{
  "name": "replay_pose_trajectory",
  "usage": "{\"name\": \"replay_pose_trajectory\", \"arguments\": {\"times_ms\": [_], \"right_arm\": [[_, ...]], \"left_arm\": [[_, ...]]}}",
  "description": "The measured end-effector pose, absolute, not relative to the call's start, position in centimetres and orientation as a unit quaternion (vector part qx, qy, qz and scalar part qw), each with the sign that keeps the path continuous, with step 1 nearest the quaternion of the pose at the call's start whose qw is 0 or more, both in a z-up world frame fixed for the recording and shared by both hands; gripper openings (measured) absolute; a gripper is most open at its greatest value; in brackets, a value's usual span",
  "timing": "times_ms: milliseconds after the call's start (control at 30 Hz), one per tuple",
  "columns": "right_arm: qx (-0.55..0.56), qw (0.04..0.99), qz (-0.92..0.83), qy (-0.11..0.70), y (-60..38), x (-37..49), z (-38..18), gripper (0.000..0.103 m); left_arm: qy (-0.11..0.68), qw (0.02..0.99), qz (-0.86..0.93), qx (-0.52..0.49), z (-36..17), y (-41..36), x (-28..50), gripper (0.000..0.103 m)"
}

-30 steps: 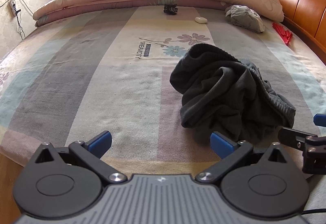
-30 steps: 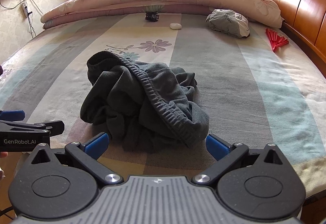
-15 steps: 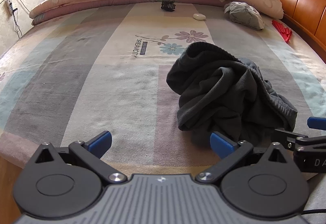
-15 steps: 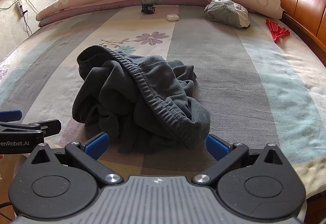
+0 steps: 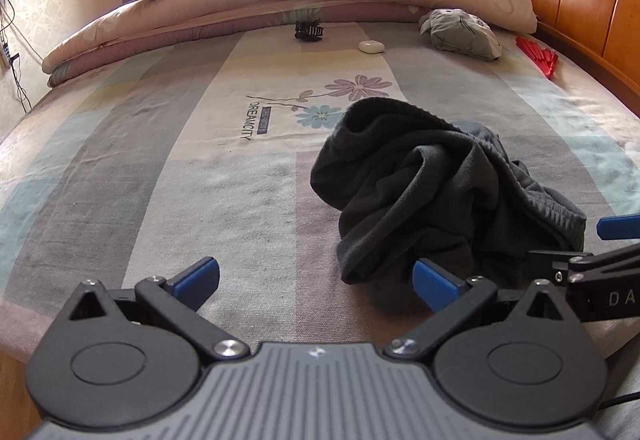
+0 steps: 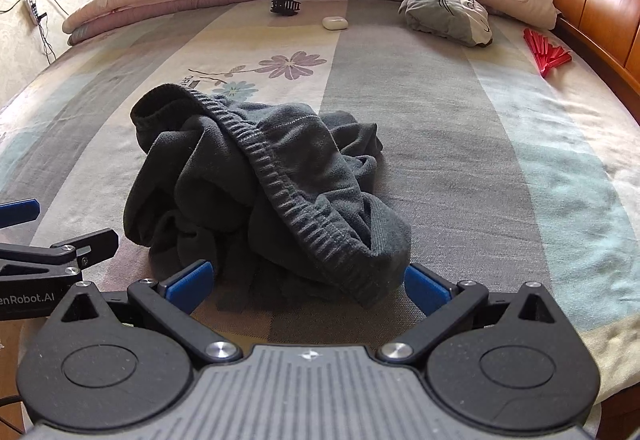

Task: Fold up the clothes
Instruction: 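Move both grippers toward the crumpled dark grey sweatpants, then close the right gripper on the ribbed waistband of the sweatpants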

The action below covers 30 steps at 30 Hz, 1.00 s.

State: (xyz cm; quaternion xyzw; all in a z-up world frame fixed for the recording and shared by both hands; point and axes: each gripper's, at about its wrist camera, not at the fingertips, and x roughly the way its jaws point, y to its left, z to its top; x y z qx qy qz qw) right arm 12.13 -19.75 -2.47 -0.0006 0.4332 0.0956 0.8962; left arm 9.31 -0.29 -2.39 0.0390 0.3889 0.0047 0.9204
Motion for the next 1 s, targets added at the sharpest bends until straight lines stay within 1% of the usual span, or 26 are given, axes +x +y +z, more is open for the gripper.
{"name": "replay_pose_trajectory", "arguments": {"times_ms": [300, 467, 700, 1000], "right_arm": [[-0.001, 0.895, 0.098, 0.434, -19.8, 13.6, -2.3, 0.103], [-0.012, 0.895, 0.093, 0.437, -19.8, 14.9, -2.8, 0.103], [-0.025, 0.891, 0.084, 0.445, -20.0, 17.0, -3.9, 0.103], [-0.017, 0.901, 0.093, 0.423, -20.8, 18.3, -3.2, 0.103]], "left_arm": [[0.381, 0.924, -0.02, 0.038, -2.8, -0.3, 10.3, 0.102], [0.376, 0.926, -0.038, 0.018, -3.0, 0.2, 10.8, 0.102], [0.38, 0.923, -0.045, 0.037, -3.2, -0.5, 12.2, 0.102], [0.374, 0.925, -0.029, 0.065, -3.3, -0.5, 15.0, 0.102]]}}
